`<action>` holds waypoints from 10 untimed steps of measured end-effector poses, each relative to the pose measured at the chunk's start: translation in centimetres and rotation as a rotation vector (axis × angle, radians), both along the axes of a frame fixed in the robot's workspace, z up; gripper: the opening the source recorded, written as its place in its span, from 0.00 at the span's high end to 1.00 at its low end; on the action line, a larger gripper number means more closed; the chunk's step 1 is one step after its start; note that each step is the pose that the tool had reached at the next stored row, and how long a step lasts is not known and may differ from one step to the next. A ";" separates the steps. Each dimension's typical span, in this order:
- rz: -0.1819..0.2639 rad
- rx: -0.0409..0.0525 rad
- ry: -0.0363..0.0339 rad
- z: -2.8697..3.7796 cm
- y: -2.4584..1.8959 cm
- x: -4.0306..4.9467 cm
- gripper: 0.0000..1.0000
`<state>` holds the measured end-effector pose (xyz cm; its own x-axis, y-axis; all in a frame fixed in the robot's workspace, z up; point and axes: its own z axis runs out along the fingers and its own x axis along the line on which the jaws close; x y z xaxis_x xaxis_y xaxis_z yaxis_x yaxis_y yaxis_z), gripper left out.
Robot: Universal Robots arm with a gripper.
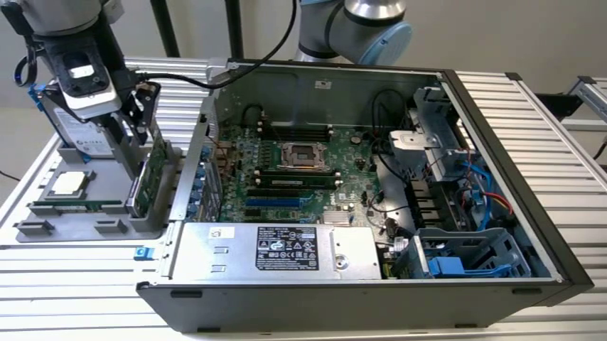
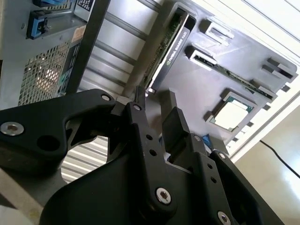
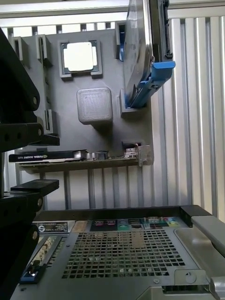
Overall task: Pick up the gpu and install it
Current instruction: 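Pick up the gpu and move the gpu toward the slot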
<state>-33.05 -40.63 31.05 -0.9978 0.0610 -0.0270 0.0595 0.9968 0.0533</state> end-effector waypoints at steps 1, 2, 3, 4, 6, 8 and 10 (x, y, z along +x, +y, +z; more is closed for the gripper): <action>0.000 0.0001 0.0000 -0.09 0.00 0.00 0.00; 0.000 0.0001 -0.0001 -0.17 0.00 0.00 0.00; 0.000 0.0000 0.0000 -0.25 0.00 0.00 0.00; 0.000 0.0000 -0.0001 -0.34 0.00 0.00 0.00; 0.000 0.0000 0.0000 -0.49 0.00 0.00 0.00; 0.000 0.0000 0.0000 -0.66 0.00 0.00 0.00; 0.000 0.0000 0.0000 -0.83 0.00 0.00 0.00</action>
